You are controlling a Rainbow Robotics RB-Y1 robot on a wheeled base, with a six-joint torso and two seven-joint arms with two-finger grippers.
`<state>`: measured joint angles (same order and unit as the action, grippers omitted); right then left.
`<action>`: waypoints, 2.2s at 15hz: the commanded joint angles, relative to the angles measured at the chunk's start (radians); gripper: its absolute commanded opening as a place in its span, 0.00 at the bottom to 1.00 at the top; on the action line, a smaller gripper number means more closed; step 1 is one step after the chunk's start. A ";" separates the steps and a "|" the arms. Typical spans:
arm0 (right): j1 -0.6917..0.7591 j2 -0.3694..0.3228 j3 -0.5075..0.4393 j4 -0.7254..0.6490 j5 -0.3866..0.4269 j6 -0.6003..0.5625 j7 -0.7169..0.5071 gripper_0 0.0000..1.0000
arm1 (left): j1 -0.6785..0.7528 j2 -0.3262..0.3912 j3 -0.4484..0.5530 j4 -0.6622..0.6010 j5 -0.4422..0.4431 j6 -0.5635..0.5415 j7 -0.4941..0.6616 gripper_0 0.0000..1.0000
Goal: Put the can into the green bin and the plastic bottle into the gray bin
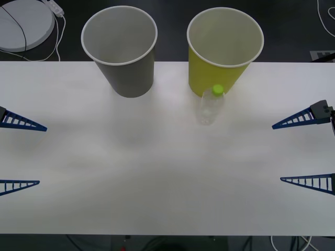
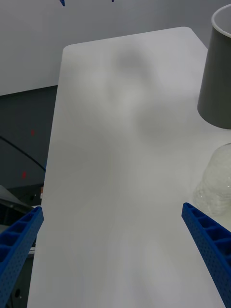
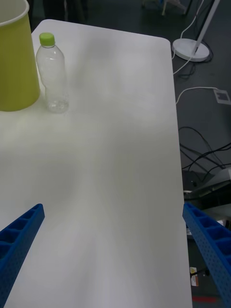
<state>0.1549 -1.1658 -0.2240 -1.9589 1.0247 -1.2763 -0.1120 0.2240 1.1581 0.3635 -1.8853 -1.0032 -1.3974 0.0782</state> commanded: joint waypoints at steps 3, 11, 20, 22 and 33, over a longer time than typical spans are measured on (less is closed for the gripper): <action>0.000 0.000 0.000 0.000 0.000 0.000 0.000 1.00 | 0.000 0.000 0.000 0.000 0.000 0.000 0.000 1.00; 0.040 0.046 0.011 -0.015 -0.026 0.051 0.008 1.00 | 0.000 0.000 0.000 0.000 0.000 0.000 0.000 1.00; 0.169 0.106 0.014 -0.043 0.064 0.276 0.058 1.00 | 0.000 0.000 0.000 0.000 0.000 0.000 0.000 1.00; 0.179 0.149 0.014 -0.043 0.104 0.308 0.054 1.00 | 0.000 0.000 0.000 0.000 0.000 0.000 0.000 1.00; 0.183 0.354 0.167 -0.038 0.258 0.632 -0.003 1.00 | 0.000 0.000 0.000 0.000 0.000 0.000 0.000 1.00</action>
<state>0.3375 -0.8118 -0.0912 -1.9976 1.2829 -0.6975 -0.1137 0.2239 1.1581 0.3635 -1.8852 -1.0033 -1.3974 0.0782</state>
